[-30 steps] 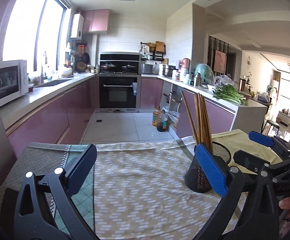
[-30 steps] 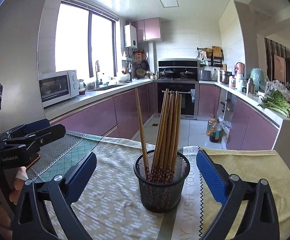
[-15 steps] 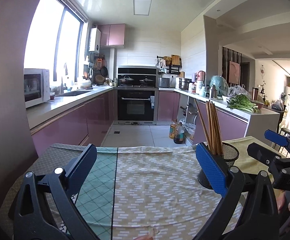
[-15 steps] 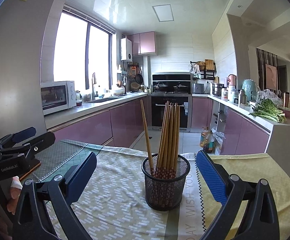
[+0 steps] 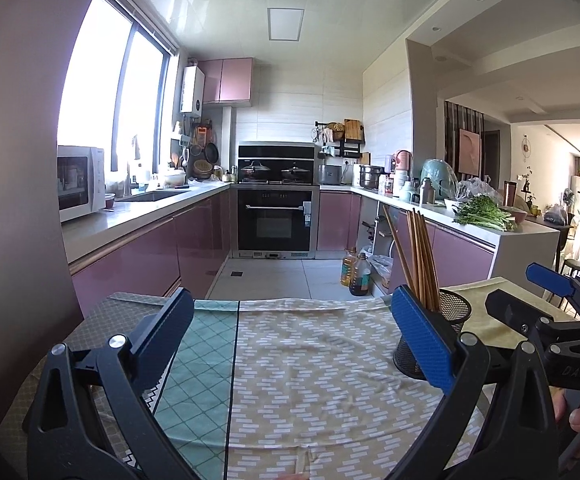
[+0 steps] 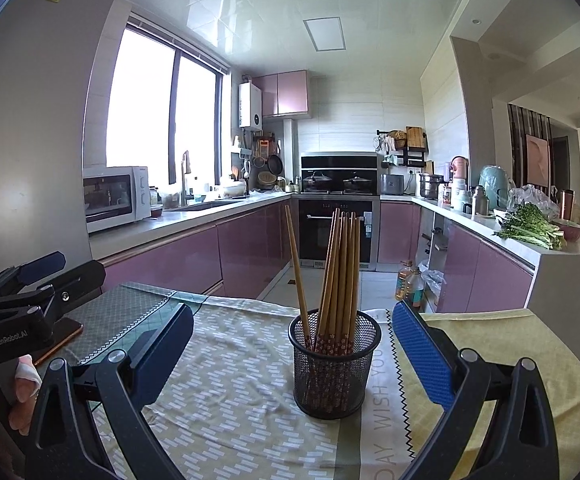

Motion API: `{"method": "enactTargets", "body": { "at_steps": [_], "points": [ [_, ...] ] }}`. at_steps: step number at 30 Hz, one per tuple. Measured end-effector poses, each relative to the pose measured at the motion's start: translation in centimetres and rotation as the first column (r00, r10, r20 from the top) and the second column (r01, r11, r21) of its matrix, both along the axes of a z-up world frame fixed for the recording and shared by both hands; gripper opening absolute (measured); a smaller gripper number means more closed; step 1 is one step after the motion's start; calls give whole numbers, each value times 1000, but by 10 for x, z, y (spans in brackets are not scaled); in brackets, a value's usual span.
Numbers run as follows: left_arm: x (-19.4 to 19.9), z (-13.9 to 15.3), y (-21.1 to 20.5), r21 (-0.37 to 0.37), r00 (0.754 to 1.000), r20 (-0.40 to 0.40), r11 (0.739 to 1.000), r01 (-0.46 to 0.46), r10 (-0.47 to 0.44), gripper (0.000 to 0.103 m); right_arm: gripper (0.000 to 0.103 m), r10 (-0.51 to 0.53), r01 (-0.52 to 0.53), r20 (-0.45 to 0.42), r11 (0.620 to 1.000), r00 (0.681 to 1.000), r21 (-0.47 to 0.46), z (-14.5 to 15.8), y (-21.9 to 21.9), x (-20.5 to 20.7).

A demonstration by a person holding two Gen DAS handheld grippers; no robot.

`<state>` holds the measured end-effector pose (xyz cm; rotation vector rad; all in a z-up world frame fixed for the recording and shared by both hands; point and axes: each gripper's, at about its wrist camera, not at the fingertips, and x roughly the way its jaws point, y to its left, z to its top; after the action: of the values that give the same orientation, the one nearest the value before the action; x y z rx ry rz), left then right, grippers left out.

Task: Organize utensils

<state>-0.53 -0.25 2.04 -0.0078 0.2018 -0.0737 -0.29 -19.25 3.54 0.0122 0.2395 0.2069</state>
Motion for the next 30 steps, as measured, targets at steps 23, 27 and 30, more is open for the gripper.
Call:
{"method": "enactTargets", "body": {
  "at_steps": [23, 27, 30],
  "points": [
    [-1, 2, -2, 6, 1000, 4, 1000, 4, -4, 97, 96, -21, 21, 17, 1000, 1000, 0, 3, 1, -3],
    [-1, 2, -2, 9, 1000, 5, 1000, 3, -3, 97, 96, -24, 24, 16, 1000, 1000, 6, 3, 0, -3],
    [-1, 2, -2, 8, 1000, 5, 1000, 3, -3, 97, 96, -21, 21, 15, 1000, 1000, 5, 3, 1, -3]
  ]
}}
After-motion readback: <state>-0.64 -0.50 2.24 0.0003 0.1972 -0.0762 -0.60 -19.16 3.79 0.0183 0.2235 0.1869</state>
